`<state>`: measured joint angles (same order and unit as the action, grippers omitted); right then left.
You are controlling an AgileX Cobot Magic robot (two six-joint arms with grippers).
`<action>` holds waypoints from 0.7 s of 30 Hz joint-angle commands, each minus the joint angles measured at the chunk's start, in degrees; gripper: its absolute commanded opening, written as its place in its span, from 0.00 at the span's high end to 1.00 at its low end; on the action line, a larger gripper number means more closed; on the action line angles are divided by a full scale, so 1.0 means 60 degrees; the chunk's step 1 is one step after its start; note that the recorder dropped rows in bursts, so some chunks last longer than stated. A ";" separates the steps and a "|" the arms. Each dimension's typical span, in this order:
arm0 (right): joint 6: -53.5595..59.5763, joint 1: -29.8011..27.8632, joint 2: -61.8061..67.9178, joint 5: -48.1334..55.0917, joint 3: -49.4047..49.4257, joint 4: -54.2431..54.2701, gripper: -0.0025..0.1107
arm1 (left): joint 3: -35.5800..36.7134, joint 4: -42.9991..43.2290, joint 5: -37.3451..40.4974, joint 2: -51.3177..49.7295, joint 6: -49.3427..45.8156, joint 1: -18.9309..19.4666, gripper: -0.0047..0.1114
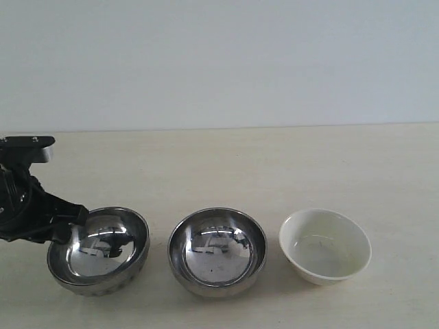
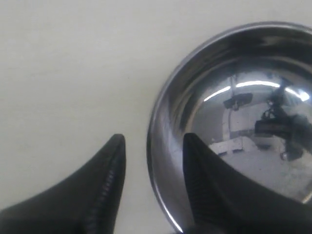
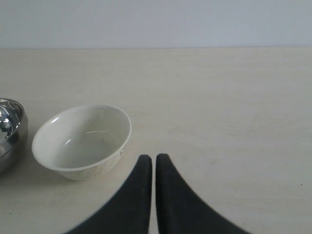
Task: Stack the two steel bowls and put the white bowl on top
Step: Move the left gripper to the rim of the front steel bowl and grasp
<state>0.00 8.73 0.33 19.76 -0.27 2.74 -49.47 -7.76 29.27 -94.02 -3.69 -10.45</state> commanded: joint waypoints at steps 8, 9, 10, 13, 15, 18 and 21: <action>0.0000 -0.0037 -0.0056 -0.0030 0.0045 -0.0059 0.98 | 0.0112 0.0007 -0.0322 -0.0686 0.0125 0.0033 0.65; 0.0000 -0.0037 -0.0056 -0.0030 0.0045 -0.0059 0.98 | 0.0112 0.0007 -0.0322 -0.0722 0.0125 0.0033 0.65; 0.0000 -0.0037 -0.0056 -0.0030 0.0045 -0.0059 0.98 | 0.0112 0.0007 -0.0302 -0.0742 0.0125 0.0033 0.67; 0.0000 -0.0037 -0.0056 -0.0030 0.0045 -0.0059 0.98 | 0.0112 0.0007 -0.0302 -0.0760 0.0125 0.0033 0.73; 0.0000 -0.0037 -0.0056 -0.0030 0.0045 -0.0059 0.98 | 0.0112 0.0007 -0.0302 -0.0779 0.0125 0.0033 0.78; 0.0000 -0.0037 -0.0056 -0.0030 0.0045 -0.0059 0.98 | 0.0112 0.0007 -0.0302 -0.0779 0.0125 0.0033 0.86; 0.0000 -0.0037 -0.0056 -0.0030 0.0045 -0.0059 0.98 | 0.0112 0.0007 -0.0302 -0.0779 0.0125 0.0033 0.93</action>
<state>0.00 8.73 0.33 19.76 -0.27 2.74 -48.95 -7.76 27.87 -98.59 -3.60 -10.45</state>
